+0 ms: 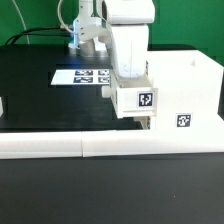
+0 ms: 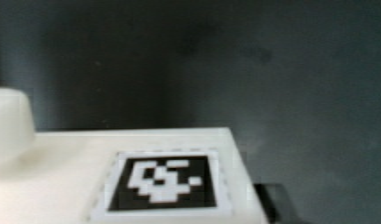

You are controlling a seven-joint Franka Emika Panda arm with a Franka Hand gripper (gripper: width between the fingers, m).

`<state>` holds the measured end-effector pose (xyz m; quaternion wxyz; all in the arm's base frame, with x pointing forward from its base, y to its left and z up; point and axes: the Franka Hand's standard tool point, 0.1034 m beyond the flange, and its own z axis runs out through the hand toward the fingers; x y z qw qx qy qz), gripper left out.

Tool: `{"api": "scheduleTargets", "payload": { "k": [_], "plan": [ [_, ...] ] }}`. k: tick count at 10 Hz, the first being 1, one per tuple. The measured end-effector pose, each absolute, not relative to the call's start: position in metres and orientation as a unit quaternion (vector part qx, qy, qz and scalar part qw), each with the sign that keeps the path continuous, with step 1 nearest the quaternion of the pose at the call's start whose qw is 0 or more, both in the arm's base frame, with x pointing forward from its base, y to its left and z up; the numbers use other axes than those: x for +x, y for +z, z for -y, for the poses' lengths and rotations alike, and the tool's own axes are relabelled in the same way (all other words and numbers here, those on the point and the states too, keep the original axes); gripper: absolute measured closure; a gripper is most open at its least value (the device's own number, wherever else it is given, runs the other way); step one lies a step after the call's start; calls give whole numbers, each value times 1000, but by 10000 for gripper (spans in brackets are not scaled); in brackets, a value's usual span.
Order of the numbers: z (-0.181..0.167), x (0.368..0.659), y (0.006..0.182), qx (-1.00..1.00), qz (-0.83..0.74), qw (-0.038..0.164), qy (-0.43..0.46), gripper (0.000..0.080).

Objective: Assemble drawer

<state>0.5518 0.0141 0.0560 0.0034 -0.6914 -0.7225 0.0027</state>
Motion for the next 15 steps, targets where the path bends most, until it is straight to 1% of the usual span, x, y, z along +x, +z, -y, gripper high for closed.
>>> {"api": "scheduleTargets", "payload": {
  "k": [1,2,3,4,5,6,8,9,11,14,15],
  "plan": [
    [-14,552,56,-692,722,3,3,546],
    [-14,551,58,-698,716,5,6,546],
    [-15,552,64,-698,716,4,6,364],
    [-15,551,70,-697,717,7,13,219],
    [-14,552,77,-698,716,9,18,219],
    [-12,555,85,-699,715,8,20,164],
    [-7,556,99,-700,714,5,23,152],
    [2,556,105,-698,716,1,23,152],
    [18,554,107,-700,713,0,24,150],
    [21,553,105,-700,714,3,23,150],
    [25,552,103,-697,716,8,21,150]
  ]
}}
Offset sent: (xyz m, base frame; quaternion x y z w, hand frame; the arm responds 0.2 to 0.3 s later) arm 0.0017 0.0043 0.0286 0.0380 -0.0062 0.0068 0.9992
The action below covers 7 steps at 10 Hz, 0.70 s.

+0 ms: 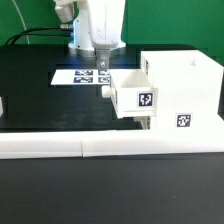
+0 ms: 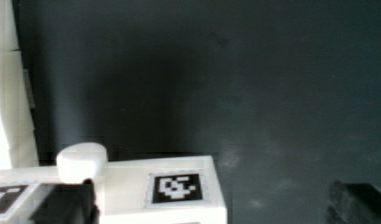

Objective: Assemble drawer

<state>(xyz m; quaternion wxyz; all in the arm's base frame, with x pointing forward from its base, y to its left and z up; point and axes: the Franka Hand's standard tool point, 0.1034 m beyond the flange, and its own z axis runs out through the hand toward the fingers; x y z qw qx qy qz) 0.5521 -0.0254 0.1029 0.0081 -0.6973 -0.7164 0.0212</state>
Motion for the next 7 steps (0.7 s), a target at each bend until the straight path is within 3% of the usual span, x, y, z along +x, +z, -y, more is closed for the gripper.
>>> {"api": "scheduleTargets", "payload": {
  "k": [2,4,7],
  "plan": [
    [40,551,85,-695,717,48,-11,150],
    [46,548,77,-691,719,70,-32,150],
    [26,551,66,-704,705,84,-34,150]
  ]
}}
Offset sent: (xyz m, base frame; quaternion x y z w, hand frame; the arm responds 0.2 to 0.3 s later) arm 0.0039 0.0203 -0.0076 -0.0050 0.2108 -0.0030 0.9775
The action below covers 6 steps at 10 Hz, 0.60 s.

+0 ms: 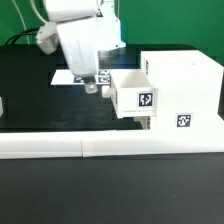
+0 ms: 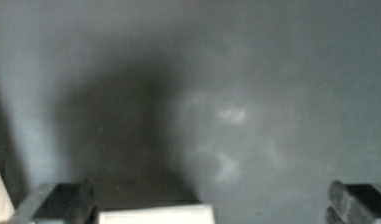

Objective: Assemble drawer

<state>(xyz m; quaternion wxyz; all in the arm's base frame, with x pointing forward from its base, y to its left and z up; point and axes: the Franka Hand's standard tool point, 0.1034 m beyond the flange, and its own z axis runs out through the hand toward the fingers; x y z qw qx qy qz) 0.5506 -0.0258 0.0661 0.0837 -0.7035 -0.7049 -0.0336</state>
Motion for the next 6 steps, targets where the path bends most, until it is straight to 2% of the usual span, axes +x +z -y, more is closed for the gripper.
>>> {"api": "scheduleTargets", "payload": {
  "k": [6],
  "plan": [
    [-14,560,65,-727,680,90,-32,150]
  ]
}}
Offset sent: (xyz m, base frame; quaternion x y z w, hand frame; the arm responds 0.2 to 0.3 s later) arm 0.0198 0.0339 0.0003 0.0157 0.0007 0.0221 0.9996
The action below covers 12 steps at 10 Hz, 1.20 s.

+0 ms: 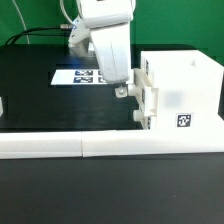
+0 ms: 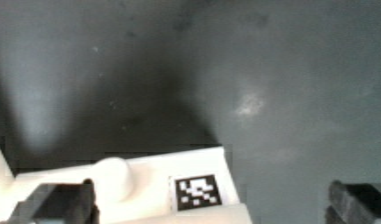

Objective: Assemble drawer

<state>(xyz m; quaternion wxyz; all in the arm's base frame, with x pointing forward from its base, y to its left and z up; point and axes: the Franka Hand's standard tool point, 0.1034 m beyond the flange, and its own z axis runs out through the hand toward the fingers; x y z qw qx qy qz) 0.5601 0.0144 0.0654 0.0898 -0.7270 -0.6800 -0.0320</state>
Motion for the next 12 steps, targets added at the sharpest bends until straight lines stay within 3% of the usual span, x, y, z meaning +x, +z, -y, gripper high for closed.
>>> {"api": "scheduleTargets", "payload": {
  "k": [4,7,9,11,12],
  "plan": [
    [-25,560,65,-744,661,91,-29,150],
    [15,547,63,-748,657,90,-22,150],
    [30,538,71,-764,641,75,-26,150],
    [21,524,81,-801,595,41,-43,150],
    [21,521,79,-796,603,44,-39,150]
  ]
}}
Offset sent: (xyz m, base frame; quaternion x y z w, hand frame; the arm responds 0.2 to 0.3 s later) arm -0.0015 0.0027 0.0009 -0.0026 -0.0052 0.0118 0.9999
